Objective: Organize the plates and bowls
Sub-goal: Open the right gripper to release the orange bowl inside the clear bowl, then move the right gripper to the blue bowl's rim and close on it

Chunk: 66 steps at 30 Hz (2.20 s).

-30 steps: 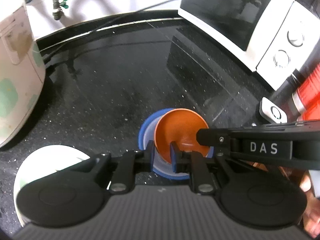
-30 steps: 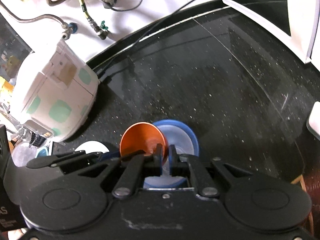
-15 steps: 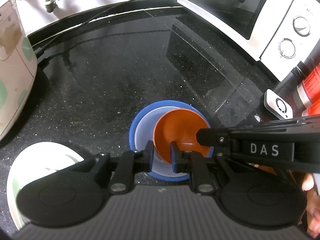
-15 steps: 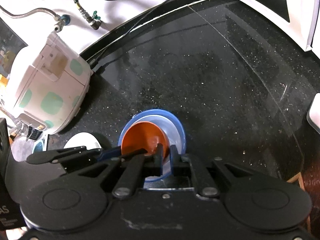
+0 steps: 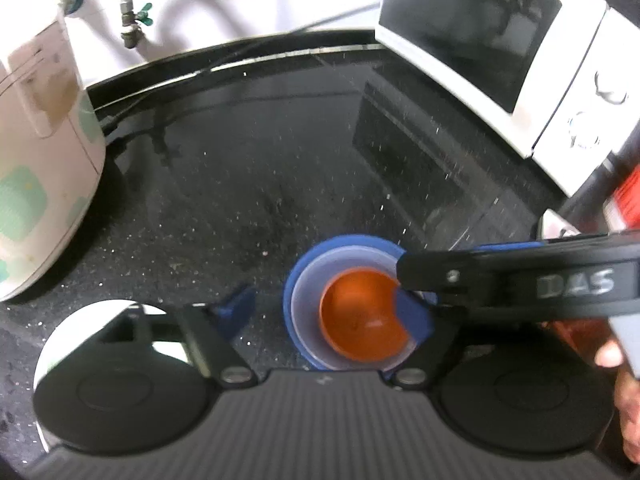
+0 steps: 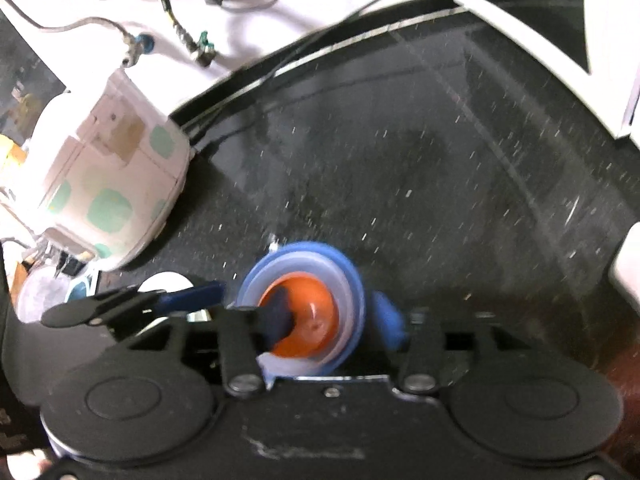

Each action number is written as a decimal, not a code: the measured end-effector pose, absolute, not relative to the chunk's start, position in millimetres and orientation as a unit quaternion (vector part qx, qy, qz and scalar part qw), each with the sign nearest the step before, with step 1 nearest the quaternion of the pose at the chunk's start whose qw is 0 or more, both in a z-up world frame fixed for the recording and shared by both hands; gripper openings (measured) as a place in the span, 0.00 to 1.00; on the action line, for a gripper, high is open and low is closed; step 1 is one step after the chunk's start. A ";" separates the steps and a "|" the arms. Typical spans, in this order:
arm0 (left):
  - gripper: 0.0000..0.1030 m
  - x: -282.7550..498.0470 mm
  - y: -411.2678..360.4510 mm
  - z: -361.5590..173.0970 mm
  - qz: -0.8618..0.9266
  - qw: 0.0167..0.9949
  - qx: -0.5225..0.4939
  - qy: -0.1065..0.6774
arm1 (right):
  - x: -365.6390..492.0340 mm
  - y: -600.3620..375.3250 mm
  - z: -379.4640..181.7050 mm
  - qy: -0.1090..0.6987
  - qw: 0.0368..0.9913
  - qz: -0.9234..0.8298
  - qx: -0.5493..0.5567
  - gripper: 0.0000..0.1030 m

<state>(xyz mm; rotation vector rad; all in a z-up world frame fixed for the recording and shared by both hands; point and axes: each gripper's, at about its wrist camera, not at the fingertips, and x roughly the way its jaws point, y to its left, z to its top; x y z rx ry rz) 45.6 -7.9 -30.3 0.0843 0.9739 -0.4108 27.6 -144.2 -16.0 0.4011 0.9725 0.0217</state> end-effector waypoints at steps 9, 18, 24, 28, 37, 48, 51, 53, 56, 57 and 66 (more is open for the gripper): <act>1.00 39.4 20.0 -27.1 -0.180 0.880 0.016 0.440 | 12.6 -153.3 -12.1 0.452 0.868 -0.004 0.205 1.00; 1.00 25.6 34.7 -37.3 -0.155 0.891 0.024 0.425 | -3.8 -152.7 -26.2 0.461 0.859 -0.038 0.220 1.00; 1.00 19.3 35.1 -43.2 -0.149 0.891 0.037 0.427 | -15.4 -141.8 -29.1 0.445 0.874 -0.063 0.187 1.00; 1.00 15.6 33.9 -42.8 -0.147 0.894 0.049 0.421 | -18.7 -137.6 -32.0 0.445 0.874 -0.067 0.183 1.00; 1.00 20.7 33.0 -45.6 -0.146 0.892 0.051 0.424 | -15.9 -138.2 -34.3 0.446 0.874 -0.062 0.185 1.00; 1.00 29.5 20.1 -56.5 -0.155 0.885 0.053 0.435 | -8.4 -149.6 -40.7 0.454 0.866 -0.064 0.201 0.97; 1.00 32.2 16.9 -59.6 -0.158 0.884 0.052 0.437 | -4.1 -157.4 -43.8 0.458 0.859 -0.065 0.218 0.87; 1.00 33.9 15.2 -61.6 -0.160 0.883 0.049 0.439 | 0.7 -159.3 -45.9 0.464 0.856 -0.059 0.221 0.83; 0.99 36.6 12.5 -65.0 -0.161 0.881 0.048 0.443 | 6.9 -156.3 -48.8 0.467 0.855 -0.046 0.220 0.76; 0.96 37.5 11.5 -66.1 -0.162 0.880 0.047 0.444 | 9.2 -154.6 -49.6 0.469 0.855 -0.042 0.220 0.75; 0.76 45.2 11.0 -75.4 -0.171 0.870 0.025 0.463 | 29.2 -141.8 -59.5 0.483 0.848 -0.011 0.217 0.49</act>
